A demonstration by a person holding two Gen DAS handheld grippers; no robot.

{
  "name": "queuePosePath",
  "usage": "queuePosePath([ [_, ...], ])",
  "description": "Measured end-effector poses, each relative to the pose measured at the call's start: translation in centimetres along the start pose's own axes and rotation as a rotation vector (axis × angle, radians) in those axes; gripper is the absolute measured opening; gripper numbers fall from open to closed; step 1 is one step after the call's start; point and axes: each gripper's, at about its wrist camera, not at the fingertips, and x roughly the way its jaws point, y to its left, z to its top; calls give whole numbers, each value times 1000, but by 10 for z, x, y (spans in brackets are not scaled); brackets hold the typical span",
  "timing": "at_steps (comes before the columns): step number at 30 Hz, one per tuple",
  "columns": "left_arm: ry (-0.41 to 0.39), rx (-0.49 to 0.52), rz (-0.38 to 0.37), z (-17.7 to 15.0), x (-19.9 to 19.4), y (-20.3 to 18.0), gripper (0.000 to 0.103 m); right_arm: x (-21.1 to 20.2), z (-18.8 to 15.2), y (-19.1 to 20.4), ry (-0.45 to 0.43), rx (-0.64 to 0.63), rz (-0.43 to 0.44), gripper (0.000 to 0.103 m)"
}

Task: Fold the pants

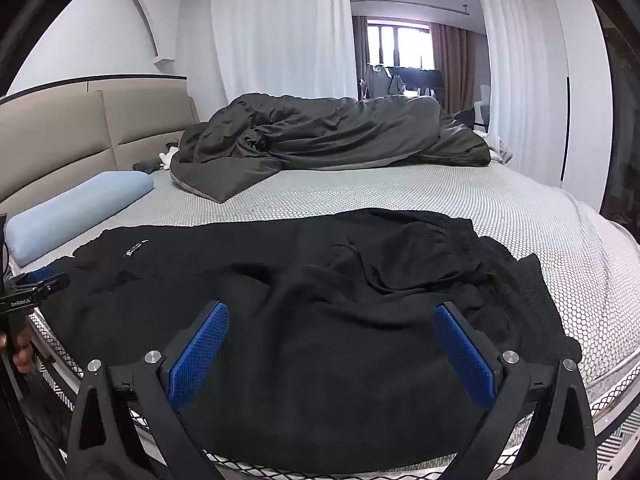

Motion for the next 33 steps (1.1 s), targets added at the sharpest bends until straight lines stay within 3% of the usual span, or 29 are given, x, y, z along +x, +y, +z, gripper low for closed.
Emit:
queuePosePath([
  [33, -2, 2, 3, 0, -1, 0, 102, 3, -1, 2, 10, -28, -4, 103],
])
